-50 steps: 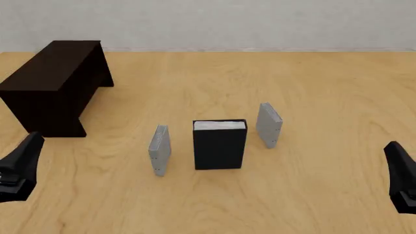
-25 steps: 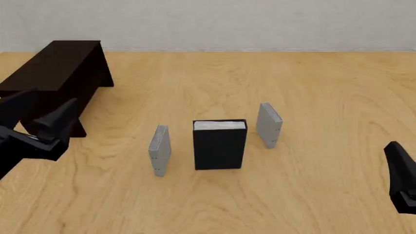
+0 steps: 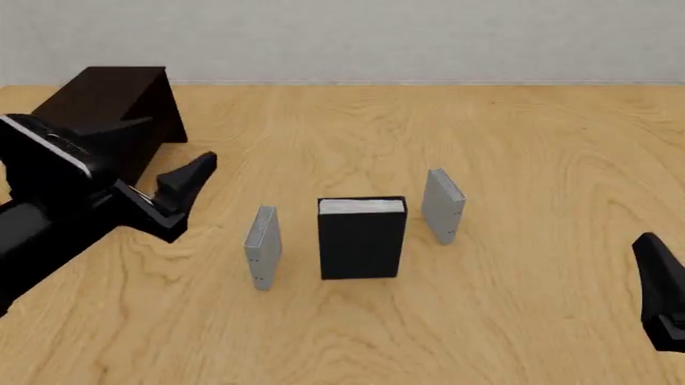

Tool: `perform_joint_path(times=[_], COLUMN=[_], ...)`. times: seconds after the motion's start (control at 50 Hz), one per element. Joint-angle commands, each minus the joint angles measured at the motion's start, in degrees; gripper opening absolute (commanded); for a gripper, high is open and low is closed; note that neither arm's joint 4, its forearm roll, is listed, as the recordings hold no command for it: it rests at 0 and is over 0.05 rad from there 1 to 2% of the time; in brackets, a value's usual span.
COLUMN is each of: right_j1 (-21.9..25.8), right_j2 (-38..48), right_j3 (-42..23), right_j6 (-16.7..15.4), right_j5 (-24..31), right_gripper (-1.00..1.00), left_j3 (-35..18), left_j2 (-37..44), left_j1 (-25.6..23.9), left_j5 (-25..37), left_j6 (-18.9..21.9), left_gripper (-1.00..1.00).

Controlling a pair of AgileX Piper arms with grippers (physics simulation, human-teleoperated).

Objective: Pick up the book in the middle and place it on the cabinet shelf.

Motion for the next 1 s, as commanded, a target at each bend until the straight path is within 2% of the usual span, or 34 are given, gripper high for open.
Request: perform_joint_path(times=[0.02,0.18,0.2,0.28,0.34,0.36,0.38,0.54,0.56,0.6,0.62,0.66,0.7,0.72,0.76,0.78,0.8,0.84,0.88,0.9,1.0], right_j1=[0.0,0.0,0.0,0.0,0.0,0.0,0.0,0.0,0.0,0.0,0.0,0.0,0.0,0.0,0.0,0.0,0.0,0.0,0.0,0.0,0.0], right_j2=[0.0,0.0,0.0,0.0,0.0,0.0,0.0,0.0,0.0,0.0,0.0,0.0,0.0,0.0,0.0,0.0,0.0,0.0,0.0,0.0,0.0], right_j3=[0.0,0.0,0.0,0.0,0.0,0.0,0.0,0.0,0.0,0.0,0.0,0.0,0.0,0.0,0.0,0.0,0.0,0.0,0.0,0.0,0.0], right_j6=[0.0,0.0,0.0,0.0,0.0,0.0,0.0,0.0,0.0,0.0,0.0,0.0,0.0,0.0,0.0,0.0,0.0,0.0,0.0,0.0,0.0], right_j5=[0.0,0.0,0.0,0.1,0.1,0.1,0.1,0.1,0.1,0.1,0.1,0.1,0.1,0.0,0.1,0.1,0.1,0.1,0.1,0.1,0.1], right_gripper=[1.0,1.0,1.0,1.0,1.0,1.0,1.0,1.0,1.0,1.0,1.0,1.0,1.0,1.0,1.0,1.0,1.0,1.0,1.0,1.0,1.0], left_j3=[-3.3,-5.9,-7.2,-9.8,-11.3,-12.4,-13.4,-20.3,-20.4,-22.3,-22.3,-23.4,-24.3,-25.6,-27.6,-27.6,-30.3,-30.3,-30.9,-31.4,-33.8], left_j2=[6.7,10.1,10.7,11.5,11.8,13.5,14.9,16.3,16.2,17.0,17.3,17.8,19.1,18.7,19.2,18.5,19.9,20.2,20.0,20.0,20.7], left_j1=[-4.0,-7.0,-7.2,-8.3,-8.8,-9.5,-10.7,-12.1,-12.6,-13.8,-14.4,-15.1,-19.3,-19.2,-20.1,-19.8,-18.9,-19.5,-20.4,-20.5,-23.2], left_j5=[-0.9,-0.4,0.8,2.3,3.5,4.4,6.2,11.7,11.6,14.2,14.1,15.9,20.5,21.5,24.1,23.3,24.9,25.0,26.2,26.7,31.1], left_j6=[4.3,7.9,7.0,8.3,7.4,8.2,7.2,6.8,8.5,7.2,9.5,8.0,8.3,5.9,5.7,7.7,5.2,6.8,5.2,6.5,7.1], left_gripper=[1.0,1.0,1.0,1.0,1.0,1.0,1.0,1.0,1.0,1.0,1.0,1.0,1.0,1.0,1.0,1.0,1.0,1.0,1.0,1.0,1.0])
